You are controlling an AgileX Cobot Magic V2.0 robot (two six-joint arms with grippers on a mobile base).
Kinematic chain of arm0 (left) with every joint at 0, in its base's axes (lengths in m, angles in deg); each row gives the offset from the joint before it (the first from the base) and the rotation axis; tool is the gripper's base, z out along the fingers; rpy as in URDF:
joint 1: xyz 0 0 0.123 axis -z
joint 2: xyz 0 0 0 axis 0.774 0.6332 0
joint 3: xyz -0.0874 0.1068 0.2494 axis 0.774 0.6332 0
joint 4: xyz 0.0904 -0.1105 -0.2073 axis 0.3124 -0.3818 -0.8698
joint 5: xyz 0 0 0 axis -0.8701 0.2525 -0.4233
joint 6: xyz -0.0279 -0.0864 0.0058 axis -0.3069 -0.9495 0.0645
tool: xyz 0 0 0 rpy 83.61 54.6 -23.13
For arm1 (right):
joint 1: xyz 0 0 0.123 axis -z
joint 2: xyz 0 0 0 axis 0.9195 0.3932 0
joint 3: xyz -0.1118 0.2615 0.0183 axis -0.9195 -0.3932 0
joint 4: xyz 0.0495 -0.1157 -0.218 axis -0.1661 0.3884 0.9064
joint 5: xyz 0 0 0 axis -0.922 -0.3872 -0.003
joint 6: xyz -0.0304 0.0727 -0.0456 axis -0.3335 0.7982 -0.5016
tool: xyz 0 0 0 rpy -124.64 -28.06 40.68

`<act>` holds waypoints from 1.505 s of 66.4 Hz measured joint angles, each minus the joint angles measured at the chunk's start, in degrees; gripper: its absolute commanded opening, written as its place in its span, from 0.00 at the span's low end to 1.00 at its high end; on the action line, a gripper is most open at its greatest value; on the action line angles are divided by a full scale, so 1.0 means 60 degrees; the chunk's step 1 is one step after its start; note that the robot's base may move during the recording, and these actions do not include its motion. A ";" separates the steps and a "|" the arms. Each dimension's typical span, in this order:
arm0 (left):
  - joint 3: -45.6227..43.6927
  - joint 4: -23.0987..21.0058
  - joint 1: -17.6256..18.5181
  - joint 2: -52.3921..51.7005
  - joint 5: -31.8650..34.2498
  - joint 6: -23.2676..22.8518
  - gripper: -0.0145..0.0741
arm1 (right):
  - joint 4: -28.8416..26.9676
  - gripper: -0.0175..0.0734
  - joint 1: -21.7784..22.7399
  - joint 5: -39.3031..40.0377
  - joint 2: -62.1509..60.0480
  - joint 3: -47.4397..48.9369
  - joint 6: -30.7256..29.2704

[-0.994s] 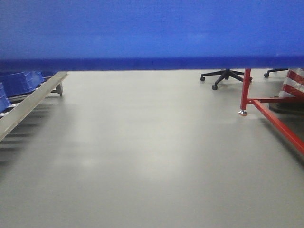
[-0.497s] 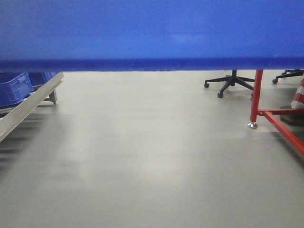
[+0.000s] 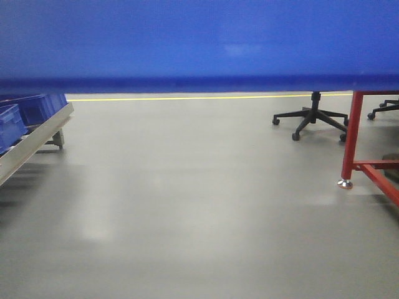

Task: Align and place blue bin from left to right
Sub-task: 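Drive across the floor carrying the bin in both grippers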

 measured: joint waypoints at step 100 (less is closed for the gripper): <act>0.0000 0.0031 0.0000 0.0022 0.0000 0.0000 0.04 | 0.0000 0.12 0.0000 0.0000 0.0000 0.0000 0.0000</act>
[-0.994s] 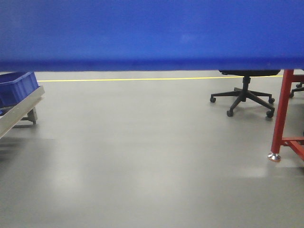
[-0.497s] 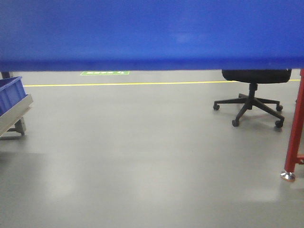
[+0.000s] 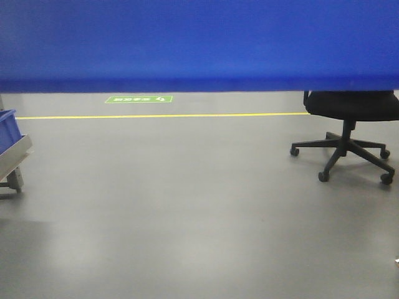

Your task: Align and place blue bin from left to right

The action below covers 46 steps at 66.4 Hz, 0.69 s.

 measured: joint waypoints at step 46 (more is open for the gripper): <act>0.0000 0.0008 0.0000 0.0043 0.0175 0.0000 0.04 | 0.0000 0.12 0.0000 -0.0188 0.0000 0.0000 0.0000</act>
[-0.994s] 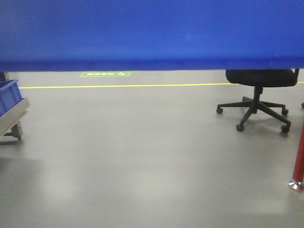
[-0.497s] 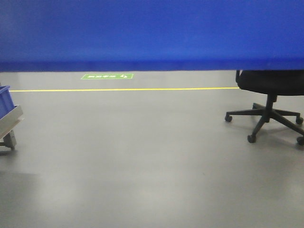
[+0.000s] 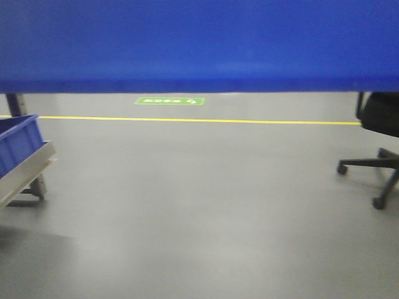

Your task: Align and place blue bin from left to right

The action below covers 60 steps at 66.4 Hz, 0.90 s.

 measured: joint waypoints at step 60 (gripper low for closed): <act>0.0000 0.0041 0.0000 0.0000 0.0044 0.0000 0.04 | 0.0000 0.12 0.0000 -0.0023 0.0000 0.0000 0.0018</act>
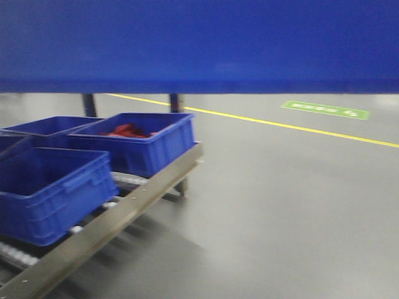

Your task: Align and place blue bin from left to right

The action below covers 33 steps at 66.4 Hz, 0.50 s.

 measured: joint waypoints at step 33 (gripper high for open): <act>0.0000 0.0023 0.0000 0.0000 0.0015 0.0000 0.04 | 0.0000 0.12 0.0000 0.0000 0.0000 0.0000 0.0000</act>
